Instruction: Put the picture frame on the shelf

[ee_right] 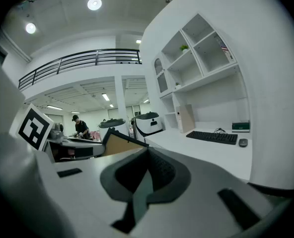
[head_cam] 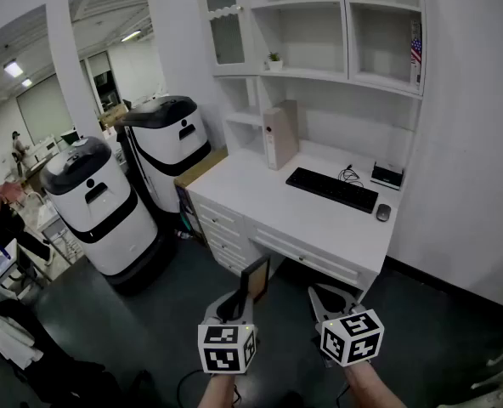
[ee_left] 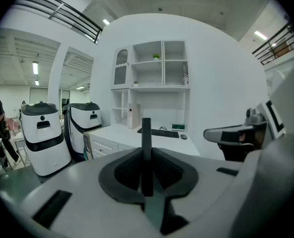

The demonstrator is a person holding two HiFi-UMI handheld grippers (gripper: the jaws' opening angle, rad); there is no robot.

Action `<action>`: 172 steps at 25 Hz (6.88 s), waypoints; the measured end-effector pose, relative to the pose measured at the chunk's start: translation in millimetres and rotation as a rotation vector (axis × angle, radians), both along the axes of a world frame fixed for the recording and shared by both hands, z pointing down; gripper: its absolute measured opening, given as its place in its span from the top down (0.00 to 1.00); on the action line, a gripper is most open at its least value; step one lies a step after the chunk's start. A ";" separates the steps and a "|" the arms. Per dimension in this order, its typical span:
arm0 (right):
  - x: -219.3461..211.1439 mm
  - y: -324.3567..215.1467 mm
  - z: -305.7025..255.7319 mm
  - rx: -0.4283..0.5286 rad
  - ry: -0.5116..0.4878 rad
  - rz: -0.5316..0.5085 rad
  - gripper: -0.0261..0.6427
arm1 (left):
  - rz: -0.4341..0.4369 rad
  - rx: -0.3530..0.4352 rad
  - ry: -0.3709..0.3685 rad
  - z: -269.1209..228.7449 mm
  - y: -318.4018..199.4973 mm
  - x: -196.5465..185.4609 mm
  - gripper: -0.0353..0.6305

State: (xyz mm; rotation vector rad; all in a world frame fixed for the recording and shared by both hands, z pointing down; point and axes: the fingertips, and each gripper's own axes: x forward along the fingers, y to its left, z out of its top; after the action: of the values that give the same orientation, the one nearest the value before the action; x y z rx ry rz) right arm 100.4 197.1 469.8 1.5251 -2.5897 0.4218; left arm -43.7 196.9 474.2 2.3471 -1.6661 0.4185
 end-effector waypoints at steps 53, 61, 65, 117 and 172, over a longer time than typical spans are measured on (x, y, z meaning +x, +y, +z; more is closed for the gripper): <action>-53.3 -215.4 7.4 -0.031 -0.060 -0.038 0.96 | 0.025 0.036 0.080 -3.1 -224.1 -53.7 0.86; -75.5 -300.5 -2.2 -0.039 -0.065 0.045 0.96 | 0.107 0.049 0.065 -14.8 -316.6 -76.6 0.86; -83.9 -331.2 -3.0 -0.044 -0.064 0.082 0.96 | 0.139 0.050 0.085 -17.0 -354.3 -86.6 0.86; 35.8 -522.6 -150.8 0.229 0.026 0.245 0.96 | 0.446 0.713 -0.394 -244.6 -555.3 82.8 0.86; 76.1 -591.0 -202.6 0.281 0.100 0.615 0.96 | 0.759 1.256 -1.077 -289.9 -653.8 221.6 0.86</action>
State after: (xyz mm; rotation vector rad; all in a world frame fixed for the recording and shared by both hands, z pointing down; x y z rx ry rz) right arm 176.5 -393.9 267.2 2.3652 -2.1248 0.0153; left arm 177.9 -456.8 184.3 4.2590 -1.3702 1.1997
